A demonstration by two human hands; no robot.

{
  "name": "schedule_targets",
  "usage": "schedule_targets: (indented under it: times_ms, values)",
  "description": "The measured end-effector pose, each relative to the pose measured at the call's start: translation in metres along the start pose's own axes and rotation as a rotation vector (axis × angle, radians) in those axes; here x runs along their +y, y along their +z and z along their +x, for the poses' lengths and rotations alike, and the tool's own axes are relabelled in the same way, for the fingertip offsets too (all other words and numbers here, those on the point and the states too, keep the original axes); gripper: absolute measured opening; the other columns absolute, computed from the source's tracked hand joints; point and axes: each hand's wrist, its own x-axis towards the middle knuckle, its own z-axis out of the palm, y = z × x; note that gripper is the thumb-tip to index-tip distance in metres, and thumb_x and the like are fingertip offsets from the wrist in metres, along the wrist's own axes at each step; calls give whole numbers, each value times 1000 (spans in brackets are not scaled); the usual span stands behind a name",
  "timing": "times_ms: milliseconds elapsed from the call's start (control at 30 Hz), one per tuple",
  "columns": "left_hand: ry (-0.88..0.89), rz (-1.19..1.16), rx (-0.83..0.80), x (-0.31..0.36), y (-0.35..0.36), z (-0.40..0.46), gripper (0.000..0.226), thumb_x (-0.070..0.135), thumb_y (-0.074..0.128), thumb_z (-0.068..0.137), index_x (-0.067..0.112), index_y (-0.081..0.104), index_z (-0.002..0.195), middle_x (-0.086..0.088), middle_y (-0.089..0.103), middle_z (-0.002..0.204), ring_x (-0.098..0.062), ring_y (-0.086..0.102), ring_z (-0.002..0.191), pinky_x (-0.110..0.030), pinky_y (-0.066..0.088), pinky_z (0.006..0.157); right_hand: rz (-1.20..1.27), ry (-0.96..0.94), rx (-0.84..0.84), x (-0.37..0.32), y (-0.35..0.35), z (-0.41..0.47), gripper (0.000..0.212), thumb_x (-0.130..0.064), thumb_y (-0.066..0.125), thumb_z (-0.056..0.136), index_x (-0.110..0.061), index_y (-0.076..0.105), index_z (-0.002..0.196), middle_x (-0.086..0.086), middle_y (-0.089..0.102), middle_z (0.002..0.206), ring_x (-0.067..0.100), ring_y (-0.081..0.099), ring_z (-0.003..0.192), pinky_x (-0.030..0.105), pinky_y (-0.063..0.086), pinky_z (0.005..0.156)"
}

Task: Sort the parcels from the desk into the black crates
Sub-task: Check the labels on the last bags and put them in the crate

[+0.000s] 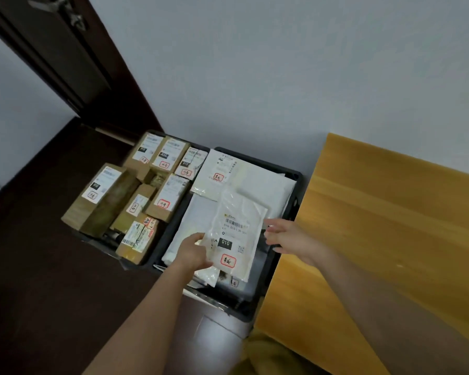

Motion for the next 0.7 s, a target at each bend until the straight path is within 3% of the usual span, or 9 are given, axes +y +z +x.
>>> schedule_targets:
  times_ms: [67, 133, 233, 300, 467, 567, 633, 700]
  values:
    - [-62, 36, -29, 3, -2, 9, 46, -16, 36, 93, 12, 54, 125, -16, 56, 124, -31, 63, 96, -27, 58, 54, 4, 24, -6, 0, 9, 16, 51, -18, 57, 99, -24, 41, 147, 4, 43, 146, 18, 55, 119, 29, 50, 95]
    - [-106, 56, -44, 6, -3, 17, 42, -13, 33, 95, 15, 54, 118, -14, 57, 115, -25, 62, 85, -23, 55, 48, -6, 45, -7, 3, 18, 29, 54, -20, 57, 99, -29, 38, 149, 7, 39, 149, 21, 56, 117, 29, 52, 93]
    - [-161, 39, -87, 4, -5, 28, 45, -16, 28, 93, 13, 55, 116, -9, 59, 97, -23, 62, 82, -24, 56, 50, 9, 104, -36, 9, 30, 42, 57, -17, 57, 99, -36, 36, 148, 5, 45, 143, 30, 56, 124, 41, 52, 100]
    - [-210, 36, -119, 0, -8, 34, 49, -17, 27, 91, 11, 56, 119, -10, 60, 97, -25, 63, 84, -26, 56, 53, 43, 140, -33, 12, 37, 49, 57, -15, 58, 98, -37, 38, 146, 2, 49, 139, 31, 54, 126, 44, 51, 101]
    - [-266, 38, -155, -7, -11, 51, 47, -18, 29, 91, 15, 54, 114, -11, 61, 96, -27, 64, 85, -33, 57, 67, 63, 190, -1, 19, 52, 65, 59, -11, 57, 96, -29, 37, 149, 2, 46, 140, 20, 51, 116, 32, 51, 89]
    - [-253, 90, -98, -12, -14, 64, 41, -7, 32, 97, 13, 54, 125, -13, 61, 110, -28, 63, 88, -31, 58, 56, 62, 169, 17, 20, 66, 75, 60, -11, 57, 97, -21, 35, 152, 3, 48, 141, 18, 57, 109, 27, 54, 84]
    - [-196, 151, -23, -15, -18, 75, 34, 1, 38, 99, 6, 54, 128, -9, 59, 103, -25, 61, 81, -36, 58, 57, 39, 134, 32, 17, 78, 82, 58, -10, 56, 97, -15, 35, 151, 5, 46, 145, 17, 54, 111, 20, 52, 78]
    - [-119, 274, 42, -17, -27, 87, 35, -1, 42, 95, 2, 55, 128, -7, 58, 97, -26, 59, 81, -41, 58, 71, 26, 99, 56, 13, 89, 90, 58, -8, 55, 97, -13, 35, 151, 4, 41, 150, 20, 51, 123, 25, 50, 91]
